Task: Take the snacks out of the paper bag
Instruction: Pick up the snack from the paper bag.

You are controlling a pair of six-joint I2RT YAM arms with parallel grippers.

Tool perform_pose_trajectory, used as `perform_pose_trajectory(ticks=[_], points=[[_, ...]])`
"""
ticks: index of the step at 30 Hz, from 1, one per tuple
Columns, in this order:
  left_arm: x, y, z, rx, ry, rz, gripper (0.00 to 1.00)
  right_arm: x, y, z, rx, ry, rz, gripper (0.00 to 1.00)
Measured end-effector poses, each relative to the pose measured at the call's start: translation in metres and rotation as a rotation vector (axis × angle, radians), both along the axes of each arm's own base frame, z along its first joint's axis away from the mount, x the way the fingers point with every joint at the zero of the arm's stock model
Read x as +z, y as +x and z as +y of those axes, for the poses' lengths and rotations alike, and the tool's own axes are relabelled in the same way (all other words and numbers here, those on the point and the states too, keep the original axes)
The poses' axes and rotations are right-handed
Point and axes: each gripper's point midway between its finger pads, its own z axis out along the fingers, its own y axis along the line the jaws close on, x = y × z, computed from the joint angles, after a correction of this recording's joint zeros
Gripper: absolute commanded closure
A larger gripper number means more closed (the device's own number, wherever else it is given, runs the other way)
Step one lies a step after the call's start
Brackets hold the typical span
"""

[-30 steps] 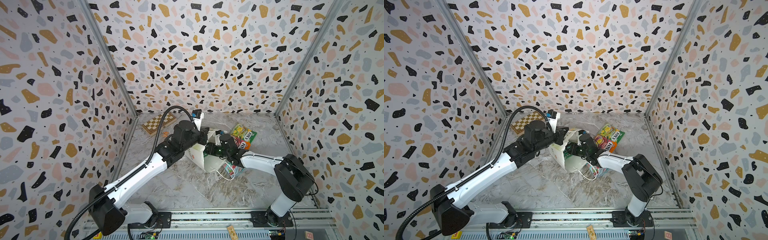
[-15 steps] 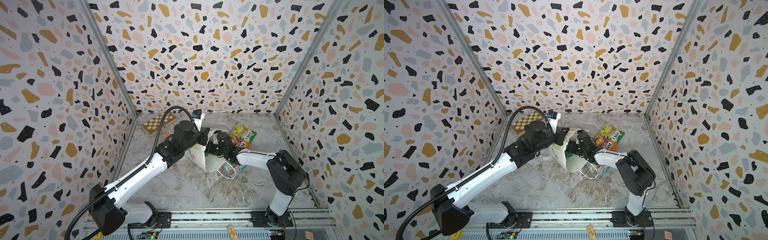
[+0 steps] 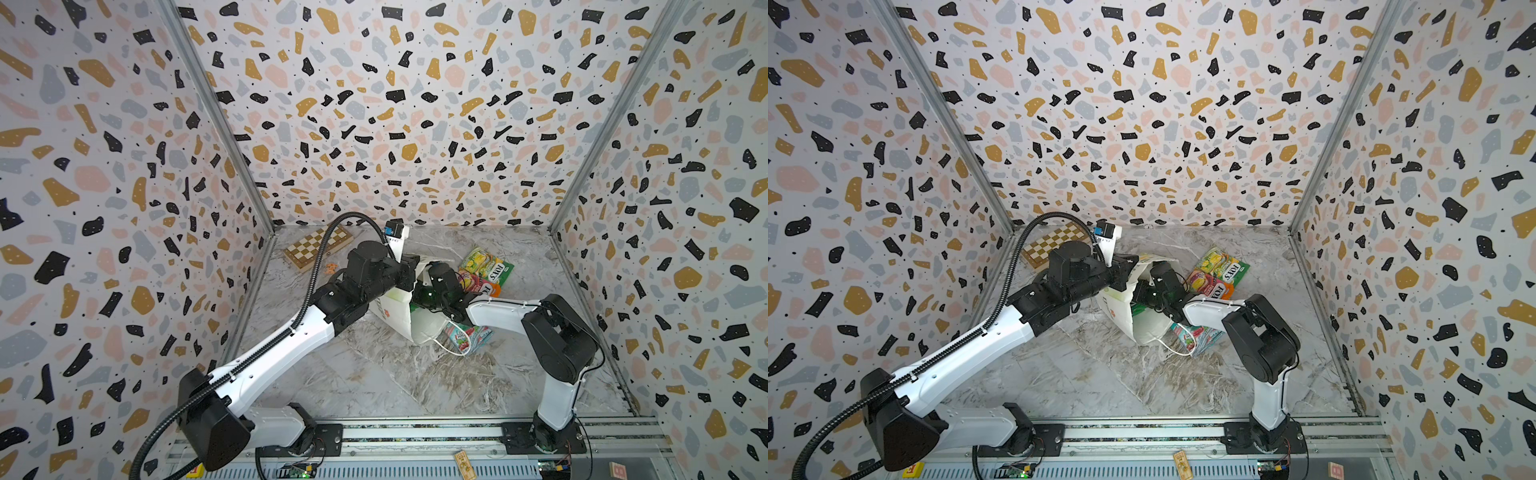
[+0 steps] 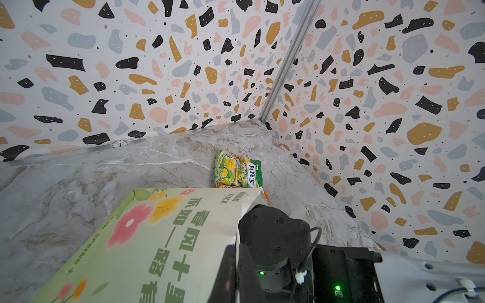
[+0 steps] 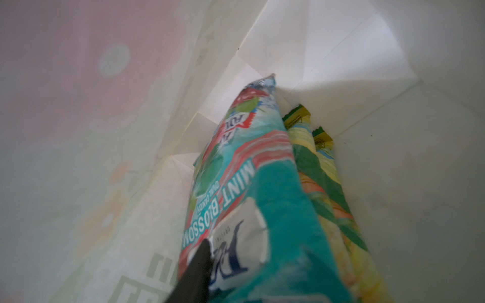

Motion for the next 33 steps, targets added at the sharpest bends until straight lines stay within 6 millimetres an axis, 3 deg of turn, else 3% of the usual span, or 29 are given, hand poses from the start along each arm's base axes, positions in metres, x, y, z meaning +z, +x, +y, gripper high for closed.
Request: perform_pose_trajectory(ticks=[4,14,33], points=[[0.000,0.000,0.000,0.000,0.002,-0.002,1.00,0.000,0.000,0.000,0.006,-0.003,-0.010,1.00],[0.000,0.005,0.006,0.045,0.013,-0.010,1.00,0.008,-0.006,-0.005,0.036,-0.031,-0.065,1.00],[-0.006,0.018,0.023,0.166,0.032,-0.013,1.00,0.084,-0.056,-0.025,0.232,-0.052,-0.293,1.00]])
